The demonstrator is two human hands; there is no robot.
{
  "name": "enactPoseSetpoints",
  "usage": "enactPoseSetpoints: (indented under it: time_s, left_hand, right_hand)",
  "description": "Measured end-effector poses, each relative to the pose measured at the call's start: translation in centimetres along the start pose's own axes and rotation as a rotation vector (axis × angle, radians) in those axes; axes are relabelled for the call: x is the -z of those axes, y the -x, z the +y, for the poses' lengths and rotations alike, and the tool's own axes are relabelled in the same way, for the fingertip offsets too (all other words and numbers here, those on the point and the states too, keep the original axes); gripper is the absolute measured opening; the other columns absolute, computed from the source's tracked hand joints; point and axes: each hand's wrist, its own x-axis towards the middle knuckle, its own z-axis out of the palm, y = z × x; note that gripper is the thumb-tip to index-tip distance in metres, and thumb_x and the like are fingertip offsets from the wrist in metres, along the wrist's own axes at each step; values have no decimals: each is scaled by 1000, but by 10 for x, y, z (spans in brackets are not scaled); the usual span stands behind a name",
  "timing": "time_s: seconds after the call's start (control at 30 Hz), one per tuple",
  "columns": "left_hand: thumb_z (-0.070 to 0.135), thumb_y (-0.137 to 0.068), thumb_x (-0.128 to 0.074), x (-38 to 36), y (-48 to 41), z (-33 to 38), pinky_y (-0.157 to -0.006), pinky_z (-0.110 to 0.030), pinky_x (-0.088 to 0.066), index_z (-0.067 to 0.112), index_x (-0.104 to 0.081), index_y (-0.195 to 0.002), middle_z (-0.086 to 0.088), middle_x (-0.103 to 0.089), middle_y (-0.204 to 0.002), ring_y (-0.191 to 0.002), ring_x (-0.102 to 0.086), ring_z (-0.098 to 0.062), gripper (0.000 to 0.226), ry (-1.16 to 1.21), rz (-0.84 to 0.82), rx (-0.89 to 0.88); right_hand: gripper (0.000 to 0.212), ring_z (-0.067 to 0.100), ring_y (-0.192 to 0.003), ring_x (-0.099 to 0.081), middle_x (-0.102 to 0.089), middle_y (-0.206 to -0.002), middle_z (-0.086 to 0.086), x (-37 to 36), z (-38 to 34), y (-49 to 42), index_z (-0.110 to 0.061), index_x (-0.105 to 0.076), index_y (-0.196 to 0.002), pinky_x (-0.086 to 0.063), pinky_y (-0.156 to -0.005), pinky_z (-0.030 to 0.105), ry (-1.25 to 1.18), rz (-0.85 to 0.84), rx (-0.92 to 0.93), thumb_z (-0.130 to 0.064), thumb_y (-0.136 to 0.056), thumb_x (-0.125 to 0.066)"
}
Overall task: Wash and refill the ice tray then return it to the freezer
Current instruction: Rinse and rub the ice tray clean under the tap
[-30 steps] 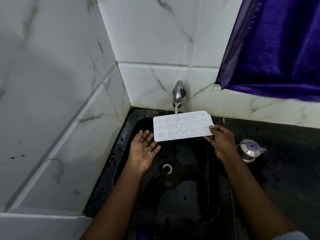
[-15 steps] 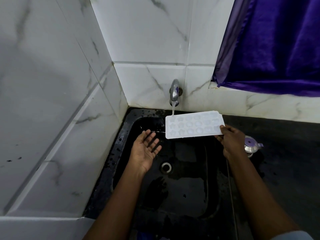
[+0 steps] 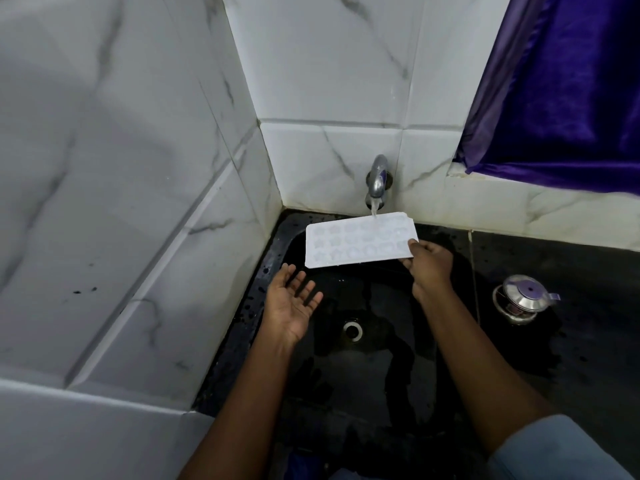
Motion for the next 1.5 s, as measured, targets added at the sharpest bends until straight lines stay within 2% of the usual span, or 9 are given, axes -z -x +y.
enactPoseSetpoints:
  time_s: [0.2, 0.43, 0.53, 0.77, 0.87, 1.03, 1.27, 1.37, 1.5]
  left_hand:
    - [43, -106, -55, 20, 5, 5, -106, -51, -45, 22, -58, -138, -9, -56, -143, -132, -52, -32, 39, 45, 37, -15]
    - [43, -106, -55, 33, 9, 8, -105, -52, -44, 21, -56, -142, -10, -55, -144, -134, -52, -33, 42, 98, 71, -17]
    - [44, -106, -53, 36, 11, 11, -105, -52, -45, 20, -57, -142, -10, -56, -145, -133, -52, -33, 43, 118, 57, -26]
    - [45, -107, -52, 32, 10, 11, -114, -54, -42, 20, -59, -132, -11, -58, -146, -139, -52, -34, 36, 124, 35, -14]
    - [44, -106, -53, 26, 10, 6, -114, -54, -42, 19, -59, -135, -11, -59, -146, -135, -53, -34, 39, 105, 14, 3]
    - [44, -107, -51, 14, 12, -2, -115, -54, -40, 18, -58, -139, -12, -59, -145, -133, -53, -33, 41, 81, -13, 26]
    - [42, -106, -53, -1, 11, -14, -119, -54, -39, 18, -60, -135, -11, -62, -142, -138, -52, -34, 38, 41, -39, 70]
    - [43, -106, -54, -5, 10, -19, -119, -54, -39, 18, -62, -133, -11, -63, -141, -137, -53, -33, 37, 26, -55, 88]
    - [43, -105, -56, -7, 9, -24, -118, -54, -40, 18, -64, -130, -11, -64, -141, -132, -56, -33, 36, 12, -61, 99]
  right_hand:
    - [19, 14, -74, -71, -71, -87, 6, -37, 12, 6, -9, -62, -84, -62, -66, 26, -15, -56, -44, -2, -102, -61]
    - [20, 17, -78, -71, -70, -90, 8, -66, 22, 6, -8, -60, -82, -62, -84, 39, -54, -98, -105, -1, -101, -62]
    - [18, 17, -79, -71, -70, -93, 8, -66, 24, 4, -9, -61, -84, -62, -83, 38, -59, -90, -102, -2, -101, -63]
    - [4, 16, -78, -72, -71, -94, 7, -35, 16, -4, -6, -65, -99, -62, -77, 36, -125, -56, -91, -2, -101, -64]
    - [14, 15, -80, -72, -71, -96, 7, -20, 7, -10, -2, -63, -115, -61, -70, 31, -156, -29, -83, -3, -101, -65]
    - [17, 21, -87, -71, -70, -99, 9, 11, -6, -23, -1, -62, -118, -61, -69, 32, -189, 21, -63, -3, -101, -64]
    - [18, 32, -102, -71, -69, -122, 22, 58, -10, -44, 3, -64, -118, -65, -75, 37, -173, 86, -37, -4, -100, -65]
    - [33, 28, -92, -74, -72, -120, 21, 75, -9, -47, 7, -60, -130, -64, -78, 40, -148, 102, -42, -7, -101, -66]
    - [27, 16, -69, -72, -73, -101, 12, 92, -5, -36, 3, -63, -126, -62, -64, 30, -104, 110, -42, -9, -102, -65]
